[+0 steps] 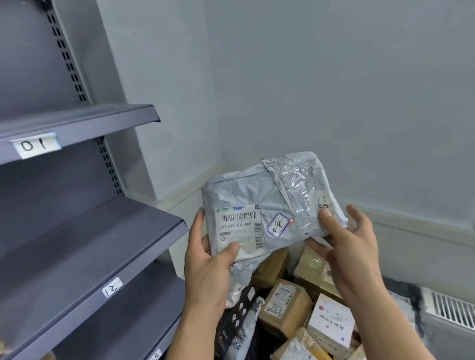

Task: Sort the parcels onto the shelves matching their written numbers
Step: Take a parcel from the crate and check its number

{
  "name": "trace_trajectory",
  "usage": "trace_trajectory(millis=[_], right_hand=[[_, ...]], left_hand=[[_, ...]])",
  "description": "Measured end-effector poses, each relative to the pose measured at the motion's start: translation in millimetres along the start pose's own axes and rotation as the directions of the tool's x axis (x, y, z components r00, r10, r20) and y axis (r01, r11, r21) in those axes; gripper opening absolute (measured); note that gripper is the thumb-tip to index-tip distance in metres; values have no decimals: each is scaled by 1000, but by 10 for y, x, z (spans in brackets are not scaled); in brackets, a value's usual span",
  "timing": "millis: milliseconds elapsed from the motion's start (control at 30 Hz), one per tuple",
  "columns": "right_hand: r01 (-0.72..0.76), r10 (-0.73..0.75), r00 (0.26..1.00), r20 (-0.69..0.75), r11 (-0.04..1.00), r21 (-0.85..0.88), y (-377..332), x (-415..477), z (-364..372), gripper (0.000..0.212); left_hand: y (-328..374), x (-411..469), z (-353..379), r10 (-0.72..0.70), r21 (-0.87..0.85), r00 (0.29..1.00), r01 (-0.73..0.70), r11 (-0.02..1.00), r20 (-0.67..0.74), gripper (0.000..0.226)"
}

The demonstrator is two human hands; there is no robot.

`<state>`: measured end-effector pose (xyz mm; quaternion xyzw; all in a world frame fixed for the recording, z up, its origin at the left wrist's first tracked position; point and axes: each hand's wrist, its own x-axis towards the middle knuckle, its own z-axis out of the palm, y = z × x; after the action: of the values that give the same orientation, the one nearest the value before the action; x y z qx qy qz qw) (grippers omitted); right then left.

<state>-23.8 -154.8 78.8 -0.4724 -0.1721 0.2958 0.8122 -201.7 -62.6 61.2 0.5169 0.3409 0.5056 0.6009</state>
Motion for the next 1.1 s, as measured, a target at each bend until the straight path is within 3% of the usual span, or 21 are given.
trace_trajectory(millis=[167, 267, 433, 600, 733, 1100], right_hand=[[26, -15, 998, 61, 981, -195, 37, -234, -109, 33], [9, 5, 998, 55, 967, -256, 142, -412, -157, 29], [-38, 60, 996, 61, 951, -307, 243, -629, -250, 31], [-38, 101, 981, 166, 938, -345, 269, -741, -212, 34], [-40, 132, 961, 241, 935, -353, 269, -786, -217, 35], [-13, 253, 795, 551, 916, -402, 120, -1106, -404, 35]], left_hand=[[-8, -97, -179, 14, 65, 1000, -14, 998, -9, 62], [-116, -171, -279, 46, 88, 997, -40, 995, -62, 51], [-218, -389, -417, 66, 183, 993, -46, 982, -103, 52], [-99, -616, -588, 113, 352, 984, -58, 934, -137, 60], [-31, -900, -650, 142, 387, 966, -49, 921, -214, 62], [-36, -1987, -533, 226, 331, 752, -12, 944, -619, 52]])
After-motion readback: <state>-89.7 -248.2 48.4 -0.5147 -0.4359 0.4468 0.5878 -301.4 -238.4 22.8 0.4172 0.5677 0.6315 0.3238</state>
